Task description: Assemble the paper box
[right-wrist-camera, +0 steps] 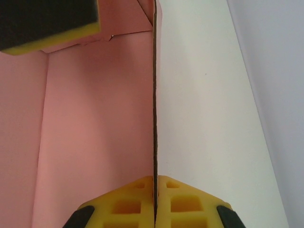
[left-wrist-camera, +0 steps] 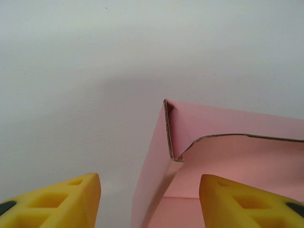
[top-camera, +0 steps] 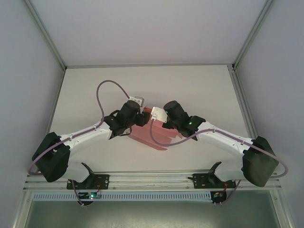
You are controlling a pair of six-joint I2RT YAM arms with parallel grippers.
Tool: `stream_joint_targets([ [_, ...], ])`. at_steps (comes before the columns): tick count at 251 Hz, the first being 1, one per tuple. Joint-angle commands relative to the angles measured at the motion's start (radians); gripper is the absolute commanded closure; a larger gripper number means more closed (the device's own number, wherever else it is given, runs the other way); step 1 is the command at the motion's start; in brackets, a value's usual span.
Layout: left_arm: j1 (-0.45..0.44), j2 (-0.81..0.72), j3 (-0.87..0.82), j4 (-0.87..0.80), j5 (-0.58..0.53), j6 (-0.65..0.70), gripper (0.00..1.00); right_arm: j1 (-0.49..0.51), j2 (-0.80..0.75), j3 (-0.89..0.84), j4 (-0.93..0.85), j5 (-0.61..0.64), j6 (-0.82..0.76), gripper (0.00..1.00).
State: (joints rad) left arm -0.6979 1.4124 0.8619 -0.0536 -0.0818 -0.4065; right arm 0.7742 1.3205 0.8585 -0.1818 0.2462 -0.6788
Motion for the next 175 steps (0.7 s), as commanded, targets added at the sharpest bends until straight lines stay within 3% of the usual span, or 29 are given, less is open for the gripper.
stream_joint_targets([
  [1, 0.011, 0.002, 0.016, -0.023, -0.027, 0.040, 0.46, -0.008, -0.018, -0.007, 0.054, 0.016, 0.007, 1.00],
  [27, 0.010, 0.035, 0.033, -0.052, -0.032, 0.056, 0.52, -0.011, -0.024, -0.008, 0.064, 0.007, 0.005, 1.00],
  [80, 0.011, 0.063, 0.042, -0.023, -0.038, 0.053, 0.91, -0.017, -0.035, -0.021, 0.058, -0.058, -0.021, 1.00],
  [106, 0.010, 0.056, 0.026, 0.023, -0.048, 0.050, 1.00, -0.018, -0.041, -0.025, 0.055, -0.086, -0.020, 0.93],
  [114, 0.010, 0.052, 0.017, 0.039, -0.049, 0.056, 1.00, -0.019, -0.045, -0.026, 0.056, -0.093, -0.016, 0.87],
  [140, 0.011, 0.045, 0.000, 0.064, -0.071, 0.066, 1.00, -0.024, -0.079, -0.031, 0.063, -0.087, 0.011, 0.54],
  [153, 0.011, 0.043, -0.009, 0.069, -0.094, 0.059, 1.00, -0.037, -0.113, -0.039, 0.071, -0.087, 0.030, 0.30],
  [162, 0.011, 0.043, -0.015, 0.070, -0.107, 0.057, 1.00, -0.050, -0.143, -0.048, 0.072, -0.096, 0.048, 0.04],
  [175, 0.012, 0.039, -0.028, 0.080, -0.125, 0.051, 1.00, -0.073, -0.196, -0.065, 0.088, -0.106, 0.079, 0.02],
])
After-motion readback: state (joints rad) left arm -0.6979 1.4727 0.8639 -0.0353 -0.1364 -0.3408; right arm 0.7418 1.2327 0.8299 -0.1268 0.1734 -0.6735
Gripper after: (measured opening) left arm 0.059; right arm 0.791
